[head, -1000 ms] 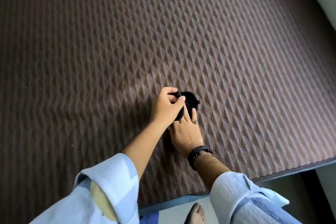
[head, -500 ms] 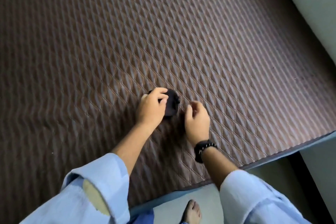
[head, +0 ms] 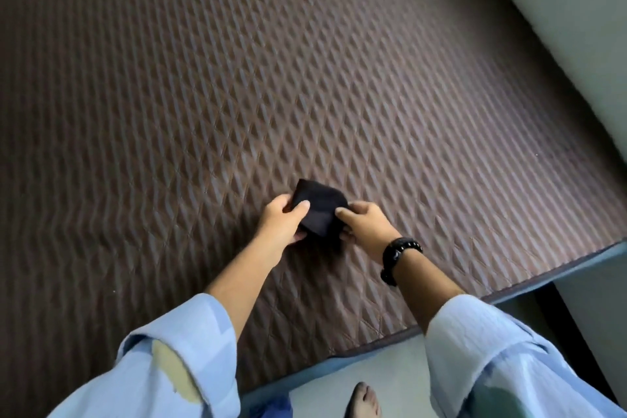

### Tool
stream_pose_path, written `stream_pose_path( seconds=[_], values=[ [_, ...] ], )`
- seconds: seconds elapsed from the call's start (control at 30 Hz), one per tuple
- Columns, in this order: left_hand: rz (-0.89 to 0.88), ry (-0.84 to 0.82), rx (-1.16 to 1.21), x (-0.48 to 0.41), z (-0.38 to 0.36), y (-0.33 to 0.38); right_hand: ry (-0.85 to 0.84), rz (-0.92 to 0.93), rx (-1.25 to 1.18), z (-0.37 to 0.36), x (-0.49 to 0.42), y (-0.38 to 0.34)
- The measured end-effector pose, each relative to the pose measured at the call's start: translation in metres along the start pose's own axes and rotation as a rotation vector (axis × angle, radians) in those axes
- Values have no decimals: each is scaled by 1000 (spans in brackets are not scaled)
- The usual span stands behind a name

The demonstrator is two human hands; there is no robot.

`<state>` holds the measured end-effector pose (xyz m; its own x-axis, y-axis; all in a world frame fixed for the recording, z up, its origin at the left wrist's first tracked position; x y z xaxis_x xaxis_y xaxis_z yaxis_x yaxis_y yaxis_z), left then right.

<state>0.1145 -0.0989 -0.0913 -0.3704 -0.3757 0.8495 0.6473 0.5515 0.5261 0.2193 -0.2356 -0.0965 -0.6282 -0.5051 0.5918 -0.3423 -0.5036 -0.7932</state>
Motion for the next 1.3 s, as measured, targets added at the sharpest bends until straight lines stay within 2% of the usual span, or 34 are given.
stream_pose_path(
  seconds=[0.17,0.33,0.47,0.53,0.6,0.67,0.77,0.9,1.0,1.07,1.1,1.13,1.23,1.3],
  values=[
    [-140,-145,-273,58,-51,21,-11,-19,-268,62,90,-19],
    [-336,-401,-514,185,-184,69,250,115,-480,187,220,-63],
    [-647,-564,-810,313,-315,80,498,244,-502,284,364,-63],
    [-767,-723,-931,386,-380,65,582,262,-533,324,442,-53],
    [-822,-885,-1036,454,-435,46,624,270,-559,354,514,-46],
    [-875,-1036,-1126,524,-488,15,748,294,-547,385,589,-35],
    [-831,-1198,-1220,608,-546,-39,1005,303,-505,425,684,-7],
    [-773,-1333,-1230,675,-597,-111,1165,248,-539,462,766,46],
    [-632,-1248,-1234,684,-627,-160,1343,191,-620,483,795,91],
    [-626,-1142,-1374,673,-640,-194,1416,70,-657,488,795,124],
    [-683,-1076,-1448,667,-643,-206,1418,-20,-638,486,792,135],
    [-781,-994,-1529,662,-647,-216,1421,-103,-593,485,787,146],
    [-1232,-795,-1673,671,-649,-239,1455,-300,-303,491,786,151],
    [-1491,-694,-1761,682,-646,-253,1410,-410,-98,493,787,144]
  ],
)
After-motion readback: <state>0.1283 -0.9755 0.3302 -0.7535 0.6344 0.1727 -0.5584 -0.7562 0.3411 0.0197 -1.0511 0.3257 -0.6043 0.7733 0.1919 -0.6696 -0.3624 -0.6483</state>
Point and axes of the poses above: each hand's wrist, its own x-axis away from the middle knuckle, its own z-axis out of the back of the hand, y = z × x, the point moved 4 cm from there along -x, towards the middle knuckle, and after that the axes turned 9 degrees about z, right-handed, at the moved point
